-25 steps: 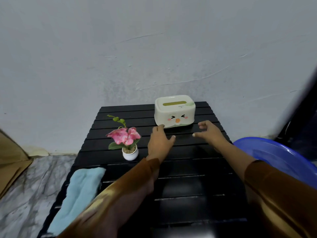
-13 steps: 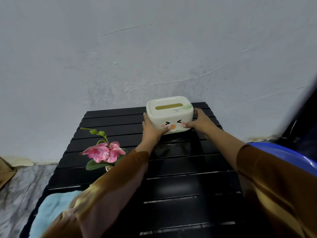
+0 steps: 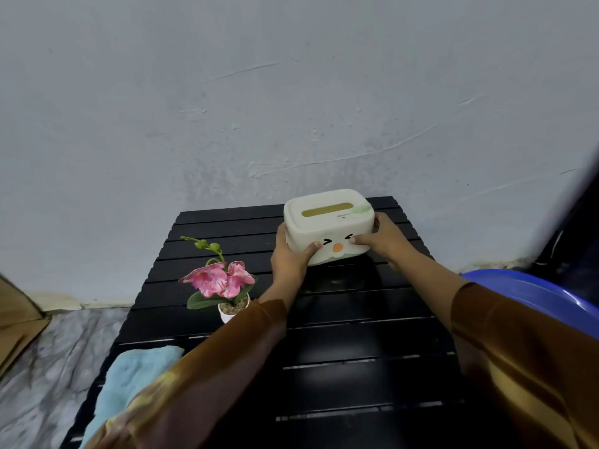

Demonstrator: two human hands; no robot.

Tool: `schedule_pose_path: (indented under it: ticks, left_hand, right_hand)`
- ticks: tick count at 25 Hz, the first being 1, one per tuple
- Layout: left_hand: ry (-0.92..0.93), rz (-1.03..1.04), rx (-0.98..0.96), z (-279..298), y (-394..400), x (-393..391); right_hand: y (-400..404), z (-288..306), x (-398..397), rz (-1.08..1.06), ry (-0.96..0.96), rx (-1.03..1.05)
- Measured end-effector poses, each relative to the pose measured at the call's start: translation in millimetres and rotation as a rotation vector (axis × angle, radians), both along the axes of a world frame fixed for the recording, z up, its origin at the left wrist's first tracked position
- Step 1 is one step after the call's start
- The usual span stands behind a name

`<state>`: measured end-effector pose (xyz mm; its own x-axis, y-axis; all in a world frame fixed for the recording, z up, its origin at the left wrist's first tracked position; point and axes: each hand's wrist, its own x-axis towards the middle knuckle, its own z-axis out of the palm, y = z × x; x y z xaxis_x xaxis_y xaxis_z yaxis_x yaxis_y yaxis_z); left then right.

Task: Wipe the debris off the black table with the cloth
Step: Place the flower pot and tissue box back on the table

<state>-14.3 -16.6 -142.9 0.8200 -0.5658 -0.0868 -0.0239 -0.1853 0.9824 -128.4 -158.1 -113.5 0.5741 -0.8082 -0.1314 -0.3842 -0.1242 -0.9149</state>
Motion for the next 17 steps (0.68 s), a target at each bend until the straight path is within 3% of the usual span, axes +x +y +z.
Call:
schedule_pose_path:
  ticks: [17]
  left_hand:
    - [-0.033,-0.043,0.070,6,94,-74]
  right_hand:
    - [91,3,-78,0.008,-0.033,0.063]
